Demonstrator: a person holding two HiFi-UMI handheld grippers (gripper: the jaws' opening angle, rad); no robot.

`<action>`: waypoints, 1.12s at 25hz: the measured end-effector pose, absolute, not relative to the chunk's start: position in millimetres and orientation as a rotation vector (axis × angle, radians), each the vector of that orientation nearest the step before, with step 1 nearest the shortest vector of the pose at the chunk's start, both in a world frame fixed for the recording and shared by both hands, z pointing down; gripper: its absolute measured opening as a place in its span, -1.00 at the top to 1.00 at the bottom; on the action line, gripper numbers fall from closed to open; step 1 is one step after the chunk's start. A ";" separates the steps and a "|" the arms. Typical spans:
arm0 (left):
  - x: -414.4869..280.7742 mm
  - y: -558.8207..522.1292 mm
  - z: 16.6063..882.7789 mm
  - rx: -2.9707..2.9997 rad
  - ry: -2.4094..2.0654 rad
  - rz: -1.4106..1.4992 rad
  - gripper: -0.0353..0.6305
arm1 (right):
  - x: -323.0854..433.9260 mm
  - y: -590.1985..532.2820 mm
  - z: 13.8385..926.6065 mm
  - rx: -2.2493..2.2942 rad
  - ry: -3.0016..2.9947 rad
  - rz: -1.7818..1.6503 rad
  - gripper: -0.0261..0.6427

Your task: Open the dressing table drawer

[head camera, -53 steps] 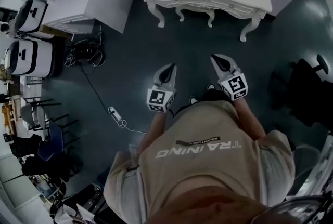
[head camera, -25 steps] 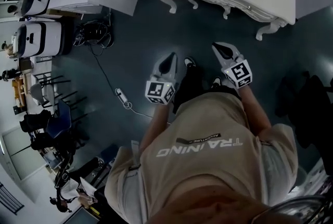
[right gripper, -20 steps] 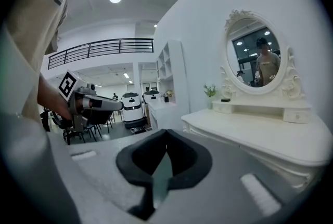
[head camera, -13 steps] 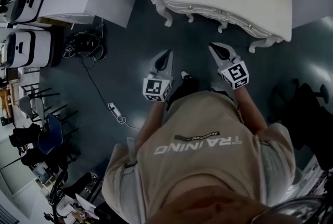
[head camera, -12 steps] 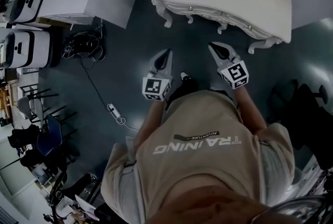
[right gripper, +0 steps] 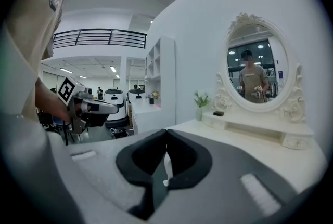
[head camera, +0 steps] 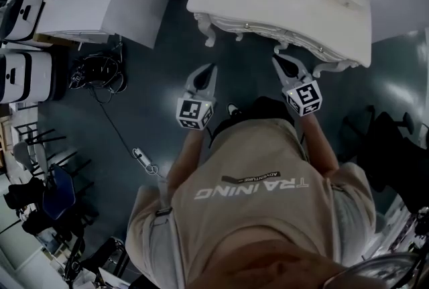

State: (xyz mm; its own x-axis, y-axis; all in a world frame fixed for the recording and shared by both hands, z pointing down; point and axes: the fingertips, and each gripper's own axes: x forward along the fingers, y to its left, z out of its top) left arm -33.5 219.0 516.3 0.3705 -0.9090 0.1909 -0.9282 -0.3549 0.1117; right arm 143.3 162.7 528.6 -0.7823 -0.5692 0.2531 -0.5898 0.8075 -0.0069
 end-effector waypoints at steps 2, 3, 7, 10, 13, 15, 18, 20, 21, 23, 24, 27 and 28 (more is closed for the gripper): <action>-40.5 205.2 523.3 2.418 -1.647 0.152 0.87 | 137.4 146.1 533.3 0.919 -2.754 0.157 0.91; -42.8 196.3 527.4 2.414 -1.644 0.162 0.87 | 134.3 137.3 537.9 0.925 -2.753 0.169 0.91; -48.3 154.4 536.2 2.392 -1.639 0.224 0.87 | 123.7 107.3 561.0 0.886 -2.748 0.201 0.91; -52.1 114.6 525.5 2.391 -1.645 0.224 0.87 | 118.2 74.1 564.9 0.846 -2.758 0.224 0.91; -53.7 66.1 510.8 2.436 -1.637 0.246 0.87 | 106.2 23.1 560.8 0.841 -2.791 0.182 0.91; -58.1 35.7 509.2 2.462 -1.616 0.294 0.87 | 94.8 -11.6 560.0 0.876 -2.813 0.182 0.91; -62.5 -3.8 513.0 2.458 -1.597 0.316 0.87 | 86.8 -57.4 560.2 0.921 -2.826 0.197 0.91; -61.5 -28.4 510.7 2.451 -1.607 0.315 0.87 | 89.1 -82.7 556.8 0.923 -2.827 0.196 0.91; -60.8 -40.7 508.1 2.448 -1.613 0.310 0.87 | 90.7 -94.3 555.9 0.917 -2.824 0.196 0.91; -61.0 -63.0 504.3 2.441 -1.627 0.301 0.87 | 92.7 -114.6 560.3 0.897 -2.810 0.204 0.91; -60.6 -72.1 504.4 2.437 -1.633 0.296 0.87 | 94.0 -123.7 565.1 0.888 -2.802 0.208 0.91; -54.5 -83.9 510.3 2.433 -1.619 0.290 0.87 | 98.6 -142.7 576.2 0.869 -2.779 0.212 0.91; -54.2 -85.6 512.9 2.438 -1.604 0.298 0.87 | 97.8 -148.4 577.4 0.873 -2.774 0.217 0.91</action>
State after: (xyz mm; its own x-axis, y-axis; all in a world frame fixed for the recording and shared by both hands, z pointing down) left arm -54.2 -85.6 512.9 0.3879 -0.8781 0.2802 -0.9201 -0.3868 0.0617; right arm 97.8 -148.4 577.4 -0.7976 -0.5459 0.2566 -0.5792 0.8119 -0.0729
